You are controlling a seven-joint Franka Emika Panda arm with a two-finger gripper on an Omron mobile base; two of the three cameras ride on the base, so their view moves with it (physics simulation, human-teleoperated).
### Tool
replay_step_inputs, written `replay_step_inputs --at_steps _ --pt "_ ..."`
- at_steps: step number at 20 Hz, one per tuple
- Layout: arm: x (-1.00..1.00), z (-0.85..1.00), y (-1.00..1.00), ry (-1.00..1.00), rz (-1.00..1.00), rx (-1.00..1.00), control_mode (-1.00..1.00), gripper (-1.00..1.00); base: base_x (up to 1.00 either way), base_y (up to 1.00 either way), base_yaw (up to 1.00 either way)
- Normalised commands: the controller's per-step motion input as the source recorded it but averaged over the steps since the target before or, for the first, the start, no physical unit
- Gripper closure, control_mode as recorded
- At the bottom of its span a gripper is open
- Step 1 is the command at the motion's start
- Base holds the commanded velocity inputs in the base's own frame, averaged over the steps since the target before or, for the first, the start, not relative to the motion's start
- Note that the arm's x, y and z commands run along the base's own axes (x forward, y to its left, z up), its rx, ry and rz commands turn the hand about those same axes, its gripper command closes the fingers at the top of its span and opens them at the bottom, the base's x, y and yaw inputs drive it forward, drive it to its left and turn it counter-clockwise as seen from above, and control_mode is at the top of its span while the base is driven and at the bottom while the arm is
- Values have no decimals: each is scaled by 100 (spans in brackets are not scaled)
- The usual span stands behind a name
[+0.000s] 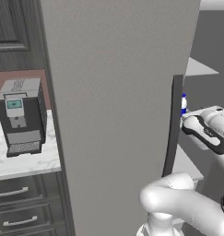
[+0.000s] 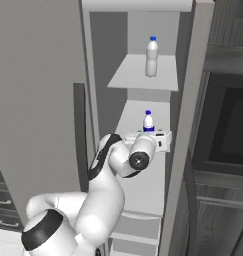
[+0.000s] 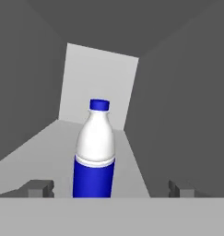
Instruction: Take the bottled waters from the counter and place them in the freezer to freeze. Close the freezer door after placing the bottles.
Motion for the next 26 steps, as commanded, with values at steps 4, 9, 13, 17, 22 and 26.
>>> replay_step_inputs --at_steps 4,9,13,17,22,26 --pt "-68 42 0 0 -12 0 -100 -100 0 0 0" --pt "-67 45 0 11 -24 -1 -100 -100 0 0 0" --pt "-76 59 0 19 -21 0 -100 -100 0 0 0" --pt "-78 48 0 28 -13 5 -100 -100 0 0 0" --pt "-88 24 0 17 -1 17 -100 -100 0 0 0" --pt "-81 8 2 2 0 33 -100 -100 0 0 0"
